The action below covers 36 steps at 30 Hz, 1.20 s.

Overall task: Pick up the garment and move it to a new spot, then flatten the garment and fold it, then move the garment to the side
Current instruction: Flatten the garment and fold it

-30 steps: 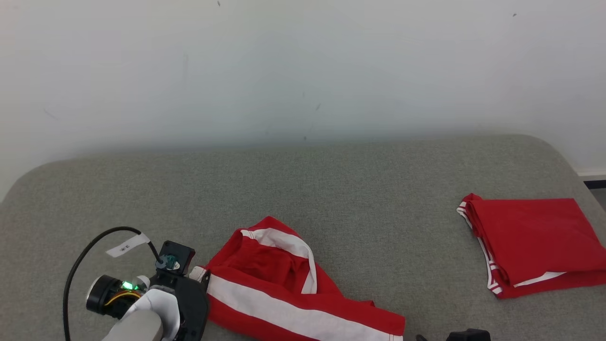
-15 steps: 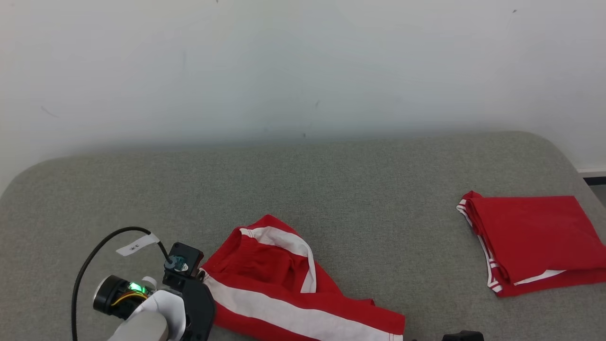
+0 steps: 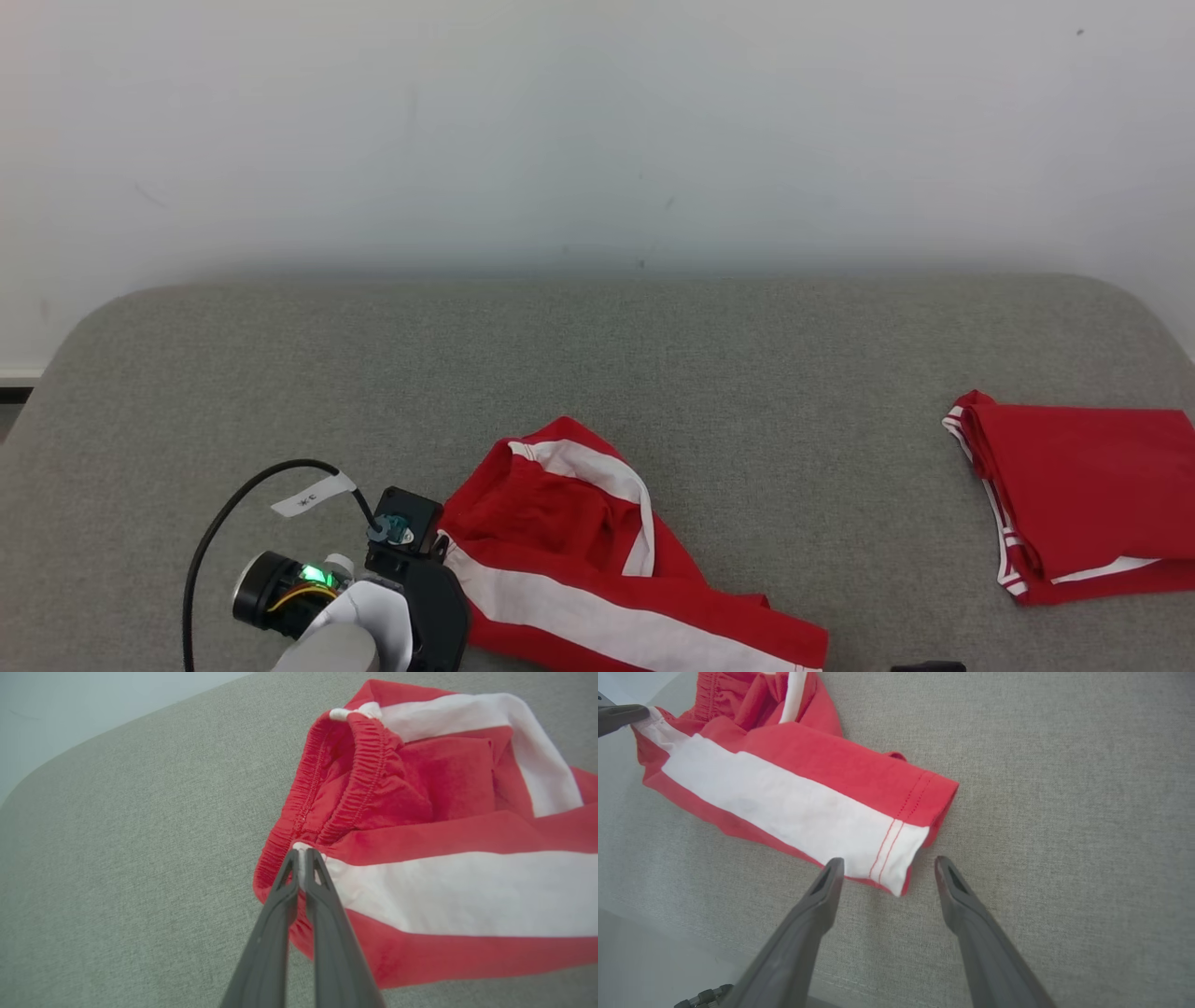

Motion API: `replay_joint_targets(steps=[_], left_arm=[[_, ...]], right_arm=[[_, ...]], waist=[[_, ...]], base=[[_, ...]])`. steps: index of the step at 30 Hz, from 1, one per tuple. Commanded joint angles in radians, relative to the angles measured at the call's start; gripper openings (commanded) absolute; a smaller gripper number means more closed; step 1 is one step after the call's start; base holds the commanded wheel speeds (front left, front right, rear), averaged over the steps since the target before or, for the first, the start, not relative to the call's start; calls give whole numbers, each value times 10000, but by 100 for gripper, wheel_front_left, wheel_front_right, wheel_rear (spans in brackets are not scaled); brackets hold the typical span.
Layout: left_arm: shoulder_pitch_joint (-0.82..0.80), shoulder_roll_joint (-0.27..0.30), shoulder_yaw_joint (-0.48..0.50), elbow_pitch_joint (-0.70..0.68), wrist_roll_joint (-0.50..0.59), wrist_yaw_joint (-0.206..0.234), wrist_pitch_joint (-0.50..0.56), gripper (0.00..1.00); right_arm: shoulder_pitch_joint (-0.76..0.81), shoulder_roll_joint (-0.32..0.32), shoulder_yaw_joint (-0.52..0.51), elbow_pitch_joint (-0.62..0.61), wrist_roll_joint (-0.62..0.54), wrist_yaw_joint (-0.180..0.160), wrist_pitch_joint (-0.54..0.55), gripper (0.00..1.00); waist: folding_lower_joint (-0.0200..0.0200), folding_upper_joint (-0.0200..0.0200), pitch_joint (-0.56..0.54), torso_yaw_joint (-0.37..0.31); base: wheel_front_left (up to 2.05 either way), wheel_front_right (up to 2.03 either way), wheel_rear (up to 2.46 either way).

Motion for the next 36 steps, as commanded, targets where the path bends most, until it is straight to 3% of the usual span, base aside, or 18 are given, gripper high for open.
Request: replay_joint_targets(steps=[1, 8, 10, 11, 12, 14, 16, 17, 28, 32, 36], left_arm=[[30, -60, 0, 38, -44, 53, -73, 0], [-118, -27, 2, 99, -86, 66, -152, 0], [-134, -19, 5, 116, -100, 71, -161, 0], [-143, -18, 3, 121, -111, 82, -165, 0], [-147, -18, 2, 124, -117, 90, -179, 0], [-150, -9, 9, 122, -122, 138, -215, 0], [-137, 5, 35, 125, -141, 172, -265, 0], [-129, 10, 54, 123, -161, 216, -288, 0], [-338, 43, 859, -553, -556, 661, -1492, 0], [-456, -135, 1848, -1133, -1610, 387, -1977, 0], [-1190, 87, 2229, -1584, -1847, -12, -2009, 0]], right_arm=[[-175, -3, -103, 105, 55, -26, -24, 100], [-511, -2, -110, 651, 313, -26, -129, 97], [-604, -2, -62, 825, 360, -26, -138, 72], [-632, -3, -44, 899, 401, -26, -148, 66], [-661, -3, -34, 969, 433, -26, -161, 49], [-726, -2, -15, 1073, 470, -26, -211, 41], [-756, -3, 15, 1145, 505, -26, -222, 21], [-765, -3, 26, 1164, 509, -26, -243, 0], [-1199, -2, -326, 125, 568, -26, -731, 0], [-2195, -2, -662, -504, 393, -26, -817, 0], [-3880, -153, -524, -642, 834, -26, -551, 0]], waist=[[0, -1, -24, 51], [0, -1, -9, 87], [0, -1, -3, 90], [0, -1, 0, 92], [0, -1, 3, 95], [0, -1, 4, 98], [0, -1, 1, 91], [0, -1, -4, 85], [0, -1, 70, -30], [0, -1, 402, -196], [0, -1, 1076, -412]], base=[[0, 0, 0], [0, 0, 0], [0, 0, 0], [0, 0, 0], [0, 0, 0], [0, 0, 0], [0, 0, 0], [0, 0, 0], [0, 0, 0], [0, 0, 0], [0, 0, 0]])
